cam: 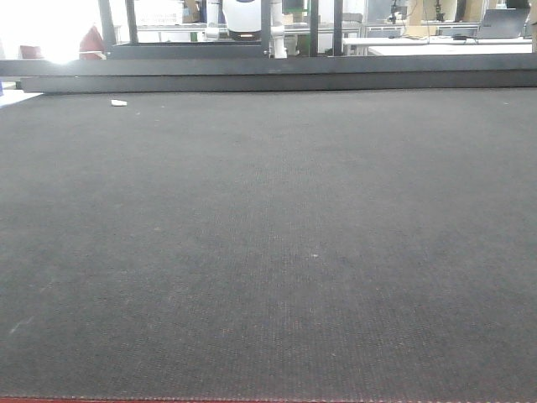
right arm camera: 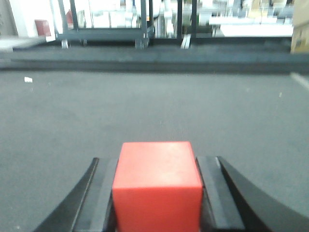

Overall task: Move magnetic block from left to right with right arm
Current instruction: 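Hold the red cube in the right gripper while the base starts moving, then drive the base past the red-framed table carrying the cube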

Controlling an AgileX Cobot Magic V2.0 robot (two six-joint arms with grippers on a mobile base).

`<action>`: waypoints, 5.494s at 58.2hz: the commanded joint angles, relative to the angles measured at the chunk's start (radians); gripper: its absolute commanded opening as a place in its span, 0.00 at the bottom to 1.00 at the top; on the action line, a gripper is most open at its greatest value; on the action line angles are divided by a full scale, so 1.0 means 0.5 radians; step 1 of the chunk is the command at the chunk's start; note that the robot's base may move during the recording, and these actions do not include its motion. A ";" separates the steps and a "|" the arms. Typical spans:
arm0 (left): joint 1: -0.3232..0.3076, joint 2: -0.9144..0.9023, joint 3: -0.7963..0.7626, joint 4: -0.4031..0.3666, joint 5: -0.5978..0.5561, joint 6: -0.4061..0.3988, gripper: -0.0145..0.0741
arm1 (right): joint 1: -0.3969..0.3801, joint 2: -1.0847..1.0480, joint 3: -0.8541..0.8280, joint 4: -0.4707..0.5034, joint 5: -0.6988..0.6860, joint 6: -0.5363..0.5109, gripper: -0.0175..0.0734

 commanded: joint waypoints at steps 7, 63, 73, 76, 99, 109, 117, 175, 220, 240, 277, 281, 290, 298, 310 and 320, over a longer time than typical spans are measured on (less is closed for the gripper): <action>0.000 -0.016 0.020 -0.012 -0.165 -0.002 0.03 | -0.008 -0.036 -0.052 -0.028 -0.142 0.011 0.51; 0.000 -0.016 0.020 -0.012 -0.165 -0.002 0.03 | -0.008 -0.036 -0.052 -0.028 -0.128 0.011 0.51; 0.000 -0.016 0.020 -0.012 -0.165 -0.002 0.03 | -0.008 -0.036 -0.052 -0.028 -0.128 0.011 0.51; 0.000 -0.016 0.020 -0.012 -0.165 -0.002 0.03 | -0.008 -0.036 -0.052 -0.028 -0.128 0.011 0.51; 0.000 -0.016 0.020 -0.012 -0.165 -0.002 0.03 | -0.008 -0.036 -0.052 -0.028 -0.128 0.011 0.51; 0.000 -0.016 0.020 -0.012 -0.165 -0.002 0.03 | -0.008 -0.036 -0.052 -0.028 -0.128 0.011 0.51; 0.000 -0.016 0.020 -0.012 -0.165 -0.002 0.03 | -0.008 -0.036 -0.052 -0.028 -0.128 0.011 0.51; 0.000 -0.016 0.020 -0.012 -0.165 -0.002 0.03 | -0.008 -0.036 -0.052 -0.028 -0.128 0.011 0.51; 0.000 -0.016 0.020 -0.012 -0.165 -0.002 0.03 | -0.008 -0.036 -0.052 -0.028 -0.128 0.011 0.51; 0.000 -0.016 0.020 -0.012 -0.165 -0.002 0.03 | -0.008 -0.036 -0.052 -0.028 -0.128 0.011 0.51; 0.000 -0.016 0.020 -0.012 -0.165 -0.002 0.03 | -0.008 -0.036 -0.052 -0.028 -0.128 0.011 0.51; 0.000 -0.016 0.020 -0.012 -0.165 -0.002 0.03 | -0.008 -0.036 -0.052 -0.028 -0.128 0.011 0.51; 0.000 -0.013 0.020 -0.012 -0.165 -0.002 0.03 | -0.008 -0.036 -0.052 -0.028 -0.128 0.011 0.51; 0.000 -0.013 0.020 -0.012 -0.165 -0.002 0.03 | -0.008 -0.036 -0.052 -0.028 -0.128 0.011 0.51; 0.000 -0.013 0.020 -0.012 -0.165 -0.002 0.03 | -0.008 -0.036 -0.052 -0.028 -0.128 0.011 0.51; 0.000 -0.013 0.020 -0.012 -0.165 -0.002 0.03 | -0.008 -0.036 -0.052 -0.028 -0.128 0.011 0.51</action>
